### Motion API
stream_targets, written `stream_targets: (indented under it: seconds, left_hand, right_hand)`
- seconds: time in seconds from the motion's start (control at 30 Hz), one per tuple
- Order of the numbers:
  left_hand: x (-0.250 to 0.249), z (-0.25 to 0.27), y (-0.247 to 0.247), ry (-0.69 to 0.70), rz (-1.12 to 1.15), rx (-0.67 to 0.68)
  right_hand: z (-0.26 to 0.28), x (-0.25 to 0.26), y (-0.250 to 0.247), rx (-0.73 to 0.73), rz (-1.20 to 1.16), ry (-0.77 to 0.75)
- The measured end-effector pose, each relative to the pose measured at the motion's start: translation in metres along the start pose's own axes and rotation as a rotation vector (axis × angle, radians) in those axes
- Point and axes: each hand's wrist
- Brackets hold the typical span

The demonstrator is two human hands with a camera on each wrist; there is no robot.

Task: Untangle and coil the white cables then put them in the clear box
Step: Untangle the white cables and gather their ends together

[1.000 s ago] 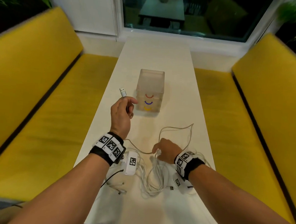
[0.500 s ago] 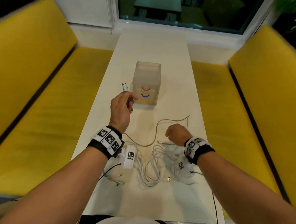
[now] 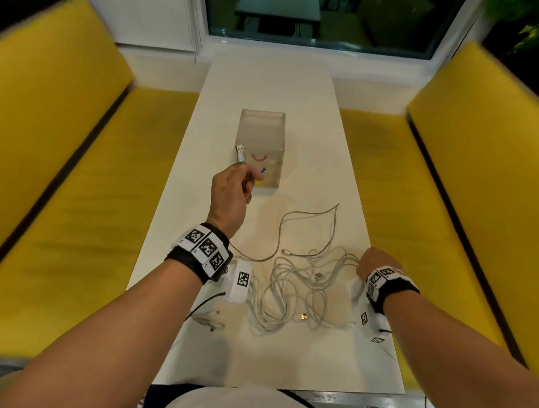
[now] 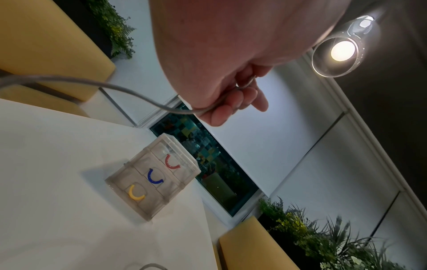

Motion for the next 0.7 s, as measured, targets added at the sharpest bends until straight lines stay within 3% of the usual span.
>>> stream_targets:
  seconds: [0.17,0.33,0.53,0.7]
  left_hand:
    - [0.000,0.003,0.007,-0.011,-0.041,0.060]
    - [0.006,0.000,0.010,-0.042,-0.172,0.137]
    - [0.016,0.003,0.013,-0.035,-0.218,0.199]
    - [0.013,0.004,0.009,-0.060,-0.237,0.208]
  right_hand:
    - [0.008,-0.002,-0.019,0.045,-0.063,-0.057]
    - [0.026,0.022,-0.080,0.118,-0.340,-0.207]
    - [0.066,0.052,-0.140,0.184,-0.710,-0.476]
    - [0.076,0.069,-0.143,0.186,-0.717,-0.734]
Point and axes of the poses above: each hand's wrist, its own z-axis away from the middle knuckle, its own y-axis out of the palm, x = y × z, and after that the axes turned 6 degrees about z, right-handed
